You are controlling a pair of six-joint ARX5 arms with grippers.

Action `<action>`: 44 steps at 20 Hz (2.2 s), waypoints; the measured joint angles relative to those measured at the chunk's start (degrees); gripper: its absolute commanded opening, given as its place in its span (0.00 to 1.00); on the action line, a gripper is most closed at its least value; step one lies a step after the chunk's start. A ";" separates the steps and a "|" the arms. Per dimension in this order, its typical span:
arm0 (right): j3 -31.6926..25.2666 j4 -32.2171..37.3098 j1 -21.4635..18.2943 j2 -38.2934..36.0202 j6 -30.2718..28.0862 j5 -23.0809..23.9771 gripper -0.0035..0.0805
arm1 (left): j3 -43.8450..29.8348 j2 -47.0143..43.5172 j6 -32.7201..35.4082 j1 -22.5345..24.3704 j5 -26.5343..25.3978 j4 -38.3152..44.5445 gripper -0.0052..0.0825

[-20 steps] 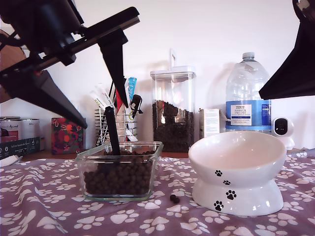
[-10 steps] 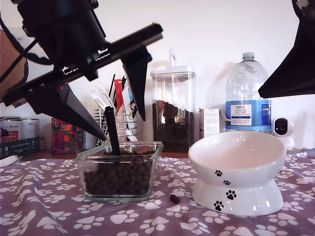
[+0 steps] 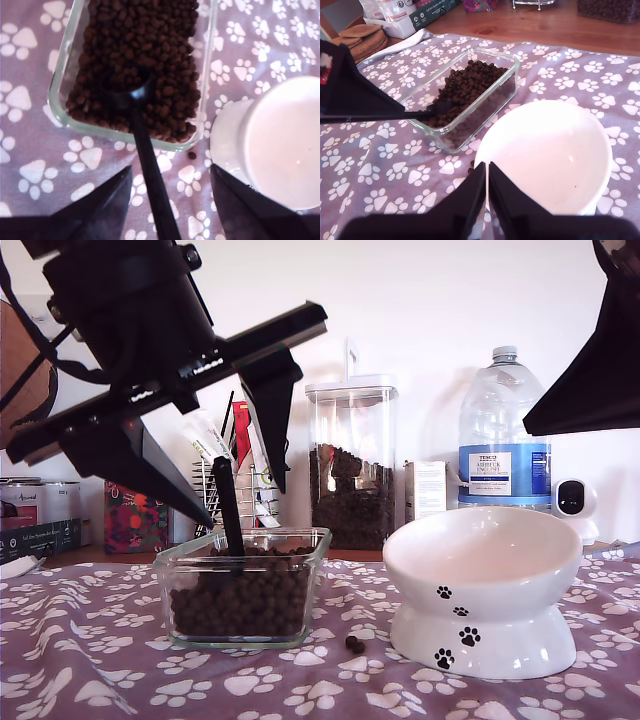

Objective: Measure one spoon of cat food and pour it into the food bowl

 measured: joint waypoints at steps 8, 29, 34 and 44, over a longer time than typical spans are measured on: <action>0.00 0.09 0.00 0.00 0.02 -0.02 0.05 | 0.00 0.04 -1.55 -0.85 -0.37 -2.38 0.56; 0.00 0.09 0.00 0.00 0.22 -0.04 0.05 | 0.00 0.04 -0.79 -0.74 -0.74 -2.80 0.15; 0.00 0.09 0.00 0.00 0.22 -0.09 0.05 | 0.00 0.04 -0.13 0.20 -0.83 -2.80 0.14; 0.00 0.09 0.00 0.00 1.46 -0.09 0.05 | 0.00 0.04 3.61 1.18 -1.46 -3.65 0.04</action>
